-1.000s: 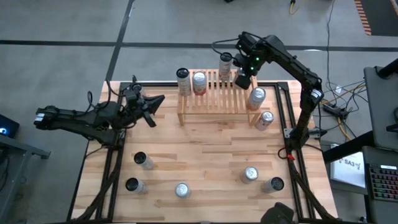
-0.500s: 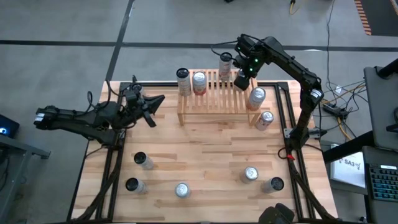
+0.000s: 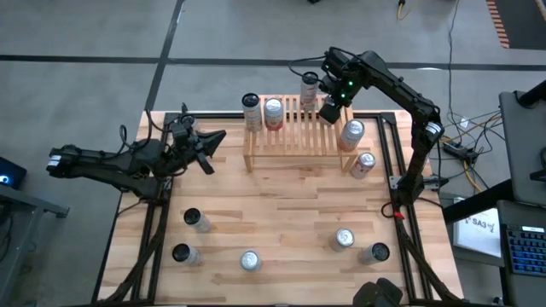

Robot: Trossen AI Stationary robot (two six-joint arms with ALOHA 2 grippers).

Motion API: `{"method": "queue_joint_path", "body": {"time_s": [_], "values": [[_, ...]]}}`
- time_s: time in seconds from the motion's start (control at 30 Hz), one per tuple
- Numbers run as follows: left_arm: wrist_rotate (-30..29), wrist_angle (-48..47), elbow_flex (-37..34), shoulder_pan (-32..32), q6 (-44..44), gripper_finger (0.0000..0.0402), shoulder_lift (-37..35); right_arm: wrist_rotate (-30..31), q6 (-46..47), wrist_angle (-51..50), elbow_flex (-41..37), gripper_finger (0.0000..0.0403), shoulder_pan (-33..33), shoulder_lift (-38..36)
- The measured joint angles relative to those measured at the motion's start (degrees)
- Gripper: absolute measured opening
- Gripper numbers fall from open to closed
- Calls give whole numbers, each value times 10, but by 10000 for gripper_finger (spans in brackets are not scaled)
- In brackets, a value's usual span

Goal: Place canned beverage on shelf
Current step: Put the bottom center silver soda can on the shelf

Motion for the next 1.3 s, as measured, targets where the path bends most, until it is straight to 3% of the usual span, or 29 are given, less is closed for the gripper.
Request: {"method": "queue_joint_path", "body": {"time_s": [0.67,0.97,1.3], "values": [[0,0,0,0,0,0,0,-18,42,18,0,340,0,1],[0,7,0,0,0,0,0,-16,18,28,0,341,0,1],[-1,21,0,0,2,0,0,-16,40,28,41,349,0,-3]]}}
